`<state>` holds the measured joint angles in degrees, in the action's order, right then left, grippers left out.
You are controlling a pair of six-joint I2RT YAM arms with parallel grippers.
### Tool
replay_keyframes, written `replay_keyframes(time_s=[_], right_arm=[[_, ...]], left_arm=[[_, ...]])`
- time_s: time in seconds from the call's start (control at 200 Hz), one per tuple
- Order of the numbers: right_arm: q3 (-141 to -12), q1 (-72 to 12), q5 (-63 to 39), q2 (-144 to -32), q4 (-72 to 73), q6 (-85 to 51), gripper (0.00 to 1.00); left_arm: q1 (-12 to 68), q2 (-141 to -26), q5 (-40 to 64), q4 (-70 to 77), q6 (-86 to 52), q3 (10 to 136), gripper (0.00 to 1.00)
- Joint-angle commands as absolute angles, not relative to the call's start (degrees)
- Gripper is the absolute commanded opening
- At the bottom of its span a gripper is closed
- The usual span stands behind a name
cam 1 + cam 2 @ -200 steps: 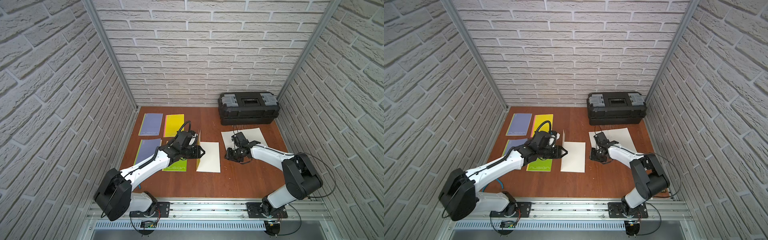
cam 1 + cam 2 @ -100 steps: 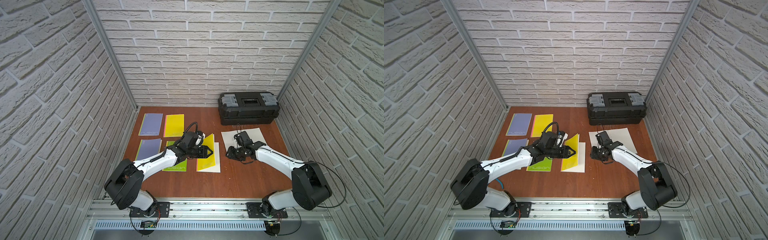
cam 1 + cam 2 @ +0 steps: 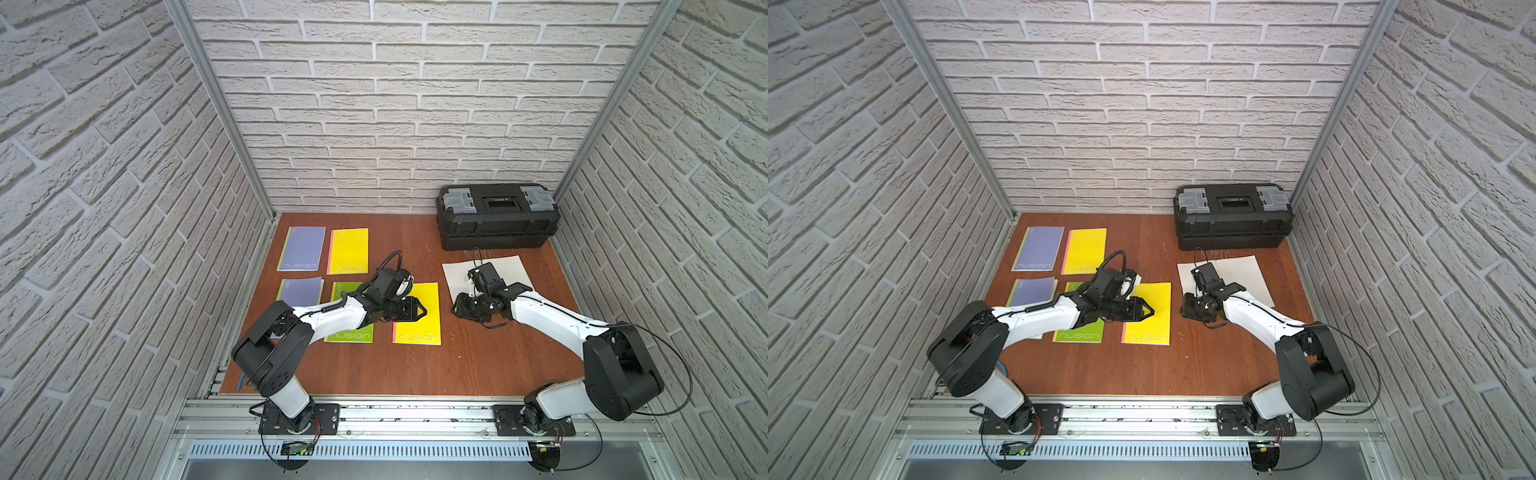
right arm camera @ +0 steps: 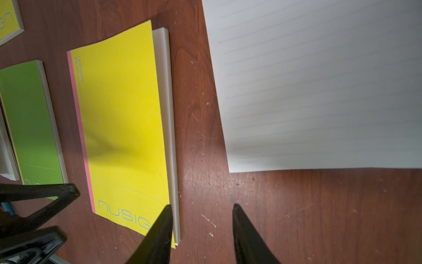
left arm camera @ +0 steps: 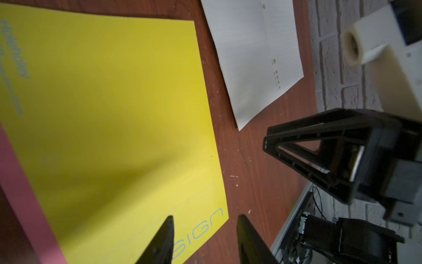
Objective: Close the notebook
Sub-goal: Close the notebook at the center of the board, then move the notebook to the center of the board.
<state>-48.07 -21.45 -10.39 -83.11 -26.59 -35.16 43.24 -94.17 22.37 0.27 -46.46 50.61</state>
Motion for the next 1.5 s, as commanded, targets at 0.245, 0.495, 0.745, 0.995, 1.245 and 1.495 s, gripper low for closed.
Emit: replay_keyframes(time_s=[0.245, 0.495, 0.745, 0.995, 1.245, 1.495], right_arm=[[-47.3, -24.6, -12.2, -86.7, -22.8, -34.7, 0.42], [-47.9, -27.4, -12.3, -90.6, -20.3, -36.0, 0.41], [-49.4, -29.3, -12.0, -93.1, -19.8, -36.4, 0.38], [-50.7, -30.4, -11.6, -94.8, -20.2, -36.5, 0.35], [-52.0, -31.0, -11.8, -96.4, -20.5, -36.4, 0.3], [-52.3, -31.2, -11.9, -97.5, -20.2, -36.5, 0.27]], left_arm=[[45.5, -98.3, 8.9, -15.1, -42.2, 57.5, 0.4], [45.5, -96.5, 4.6, -18.5, -42.0, 56.7, 0.4], [45.2, -94.8, 3.0, -19.8, -41.7, 55.1, 0.4], [44.3, -95.2, 2.4, -20.7, -42.3, 54.0, 0.4], [43.7, -95.7, 2.7, -20.4, -42.5, 53.5, 0.4], [43.4, -97.5, 3.2, -20.2, -42.1, 53.8, 0.4]])
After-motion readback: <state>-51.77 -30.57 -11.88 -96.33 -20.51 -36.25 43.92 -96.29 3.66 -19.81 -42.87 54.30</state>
